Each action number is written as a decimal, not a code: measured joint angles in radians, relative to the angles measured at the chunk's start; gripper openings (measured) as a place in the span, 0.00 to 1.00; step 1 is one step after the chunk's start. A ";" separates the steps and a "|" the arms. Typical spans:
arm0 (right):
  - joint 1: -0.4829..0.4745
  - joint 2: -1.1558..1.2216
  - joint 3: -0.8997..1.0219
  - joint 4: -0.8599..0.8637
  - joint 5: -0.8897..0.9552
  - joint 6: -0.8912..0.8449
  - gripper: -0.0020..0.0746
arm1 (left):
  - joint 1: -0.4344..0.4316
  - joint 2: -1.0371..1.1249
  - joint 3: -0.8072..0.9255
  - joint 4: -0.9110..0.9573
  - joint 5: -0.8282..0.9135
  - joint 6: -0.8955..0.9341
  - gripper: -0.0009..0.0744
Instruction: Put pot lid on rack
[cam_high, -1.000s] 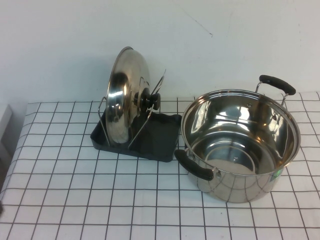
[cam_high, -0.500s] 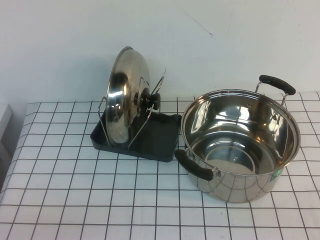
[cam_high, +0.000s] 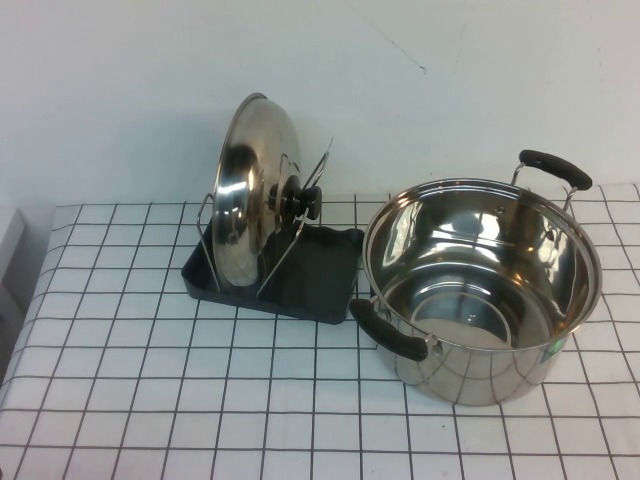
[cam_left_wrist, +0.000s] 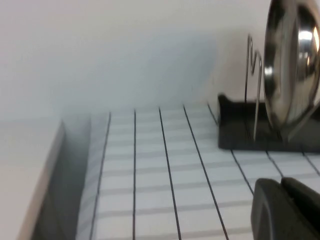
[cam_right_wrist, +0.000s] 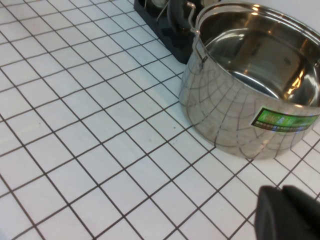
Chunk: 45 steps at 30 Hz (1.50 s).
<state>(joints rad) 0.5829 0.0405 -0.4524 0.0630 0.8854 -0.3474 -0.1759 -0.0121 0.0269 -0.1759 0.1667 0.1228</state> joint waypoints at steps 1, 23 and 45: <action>0.000 0.000 0.000 0.000 0.000 0.000 0.02 | 0.000 0.000 0.000 0.016 0.037 -0.030 0.01; 0.000 0.000 0.000 0.000 0.000 0.000 0.02 | 0.051 0.000 -0.003 0.068 0.167 -0.130 0.01; -0.018 0.000 0.020 -0.002 -0.040 -0.002 0.02 | 0.051 0.000 -0.004 0.068 0.167 -0.123 0.01</action>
<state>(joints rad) 0.5644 0.0405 -0.4329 0.0611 0.8457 -0.3499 -0.1253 -0.0121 0.0232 -0.1084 0.3338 0.0000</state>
